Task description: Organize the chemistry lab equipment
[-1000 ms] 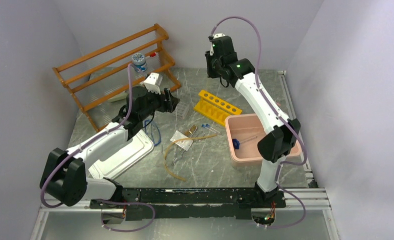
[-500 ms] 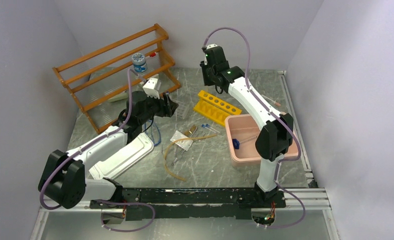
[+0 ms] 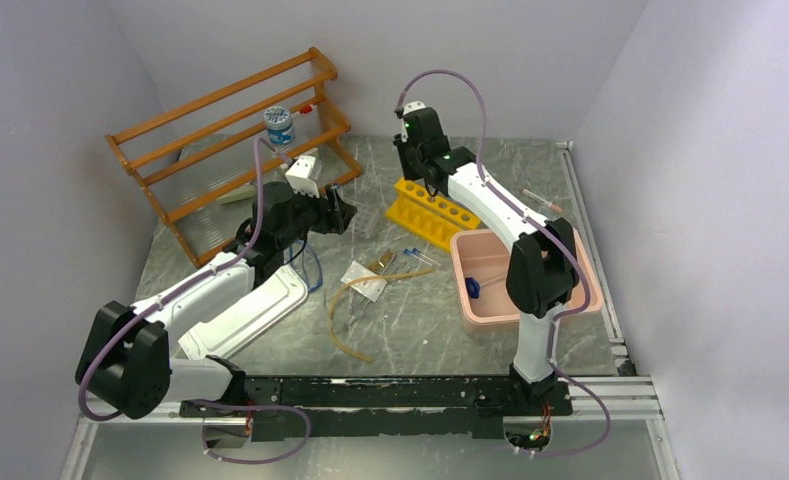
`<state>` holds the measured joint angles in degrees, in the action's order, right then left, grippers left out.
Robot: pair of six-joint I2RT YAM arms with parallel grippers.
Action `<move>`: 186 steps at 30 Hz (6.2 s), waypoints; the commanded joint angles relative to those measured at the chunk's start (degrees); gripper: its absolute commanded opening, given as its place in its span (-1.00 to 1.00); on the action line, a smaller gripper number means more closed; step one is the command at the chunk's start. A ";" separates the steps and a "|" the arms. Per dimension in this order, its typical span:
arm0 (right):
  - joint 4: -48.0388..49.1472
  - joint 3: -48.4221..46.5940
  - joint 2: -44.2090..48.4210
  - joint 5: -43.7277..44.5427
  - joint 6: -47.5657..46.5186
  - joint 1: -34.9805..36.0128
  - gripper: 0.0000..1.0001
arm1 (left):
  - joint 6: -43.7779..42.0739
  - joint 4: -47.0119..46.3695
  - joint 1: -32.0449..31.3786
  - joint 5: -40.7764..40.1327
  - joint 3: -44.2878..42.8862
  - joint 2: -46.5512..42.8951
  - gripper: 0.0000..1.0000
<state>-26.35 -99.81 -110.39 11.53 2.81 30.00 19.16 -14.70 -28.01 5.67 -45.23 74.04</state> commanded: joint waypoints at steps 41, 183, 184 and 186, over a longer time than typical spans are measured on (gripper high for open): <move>-9.09 -18.64 -17.40 -5.67 -4.04 0.41 -0.64 | 0.22 -0.83 0.90 0.75 1.01 -2.40 0.38; 30.67 35.12 32.76 -39.70 77.98 3.27 -0.58 | 5.14 24.00 -7.41 11.95 -19.36 -6.72 -0.90; 31.01 35.02 32.75 -40.22 77.84 3.23 -0.65 | 5.18 24.31 -7.41 11.85 -19.59 -6.54 -0.84; 32.22 35.12 33.05 -41.17 77.68 3.18 -0.82 | 5.08 23.86 -7.41 12.30 -19.79 -6.52 -0.72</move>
<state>1.19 -62.89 -77.71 -25.85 80.47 32.86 24.45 10.90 -35.00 18.17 -62.43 67.33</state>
